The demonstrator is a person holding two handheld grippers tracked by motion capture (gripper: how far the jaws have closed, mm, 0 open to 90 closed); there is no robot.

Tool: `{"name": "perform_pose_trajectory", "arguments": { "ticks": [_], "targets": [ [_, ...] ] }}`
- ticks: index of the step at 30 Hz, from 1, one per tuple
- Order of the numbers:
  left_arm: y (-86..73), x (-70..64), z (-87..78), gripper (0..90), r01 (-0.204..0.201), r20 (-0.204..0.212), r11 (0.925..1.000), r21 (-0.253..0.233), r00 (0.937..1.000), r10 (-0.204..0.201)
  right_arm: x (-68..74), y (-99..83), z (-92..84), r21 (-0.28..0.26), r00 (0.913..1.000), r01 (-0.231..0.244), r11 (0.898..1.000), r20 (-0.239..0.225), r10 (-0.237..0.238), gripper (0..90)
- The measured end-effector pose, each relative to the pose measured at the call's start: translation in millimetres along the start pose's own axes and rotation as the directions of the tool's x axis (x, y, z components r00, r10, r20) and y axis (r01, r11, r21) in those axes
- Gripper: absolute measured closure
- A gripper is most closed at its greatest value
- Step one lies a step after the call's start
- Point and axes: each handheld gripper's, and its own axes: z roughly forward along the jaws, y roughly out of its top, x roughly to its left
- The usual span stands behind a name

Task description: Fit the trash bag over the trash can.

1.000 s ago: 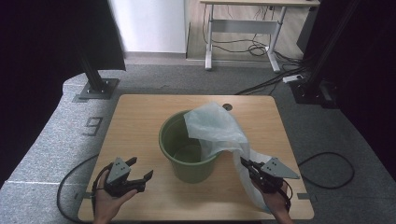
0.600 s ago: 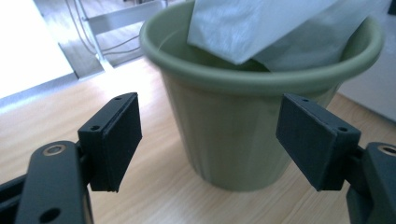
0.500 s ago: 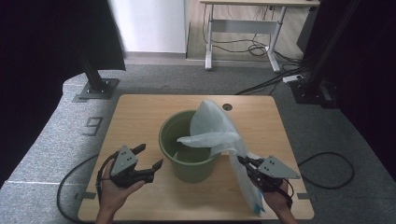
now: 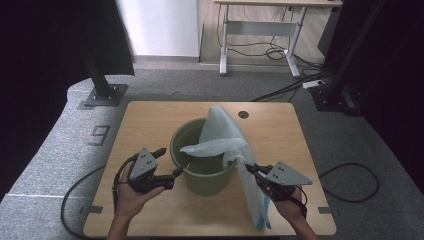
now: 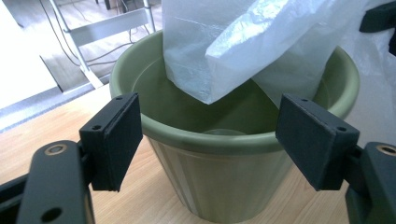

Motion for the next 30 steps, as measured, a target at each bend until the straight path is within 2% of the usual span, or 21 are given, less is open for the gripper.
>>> {"name": "perform_pose_trajectory", "arguments": {
  "ticks": [5,8,14,18,21,27,30],
  "targets": [
    [3.2,4.7,4.9,24.5,0.044,-0.002,0.9990,-0.001,0.9990,-0.044,-0.1,1.4,1.9,0.004,1.0000,-0.003,1.000,-0.008,0.003,88.1],
    [6.6,3.9,7.9,25.9,0.054,-0.012,0.9985,0.002,0.9985,-0.054,0.1,3.1,3.0,0.006,0.9999,-0.002,1.000,-0.010,0.003,88.1],
    [15.4,2.9,15.3,27.0,0.083,0.000,0.9965,-0.003,0.9965,-0.083,1.1,9.2,5.7,0.005,0.9999,0.001,1.000,-0.016,-0.001,88.1],
    [21.3,1.2,22.6,31.0,0.097,0.003,0.9953,0.005,0.9953,-0.097,2.2,13.0,8.0,0.001,0.9998,0.004,1.000,-0.021,-0.004,88.1],
    [25.9,-0.6,29.8,37.9,0.104,0.006,0.9943,0.020,0.9945,-0.105,3.2,15.0,9.5,-0.001,0.9997,0.007,1.000,-0.024,-0.007,88.1],
    [30.3,-4.7,40.6,61.9,0.098,0.023,0.9940,0.049,0.9948,-0.099,3.3,14.6,10.0,-0.004,0.9997,0.002,1.000,-0.024,-0.002,88.0],
    [30.0,-5.3,43.7,74.6,0.093,0.044,0.9935,0.066,0.9944,-0.096,1.7,12.5,9.9,-0.001,0.9998,-0.007,1.000,-0.020,0.007,87.9]
  ]
}}
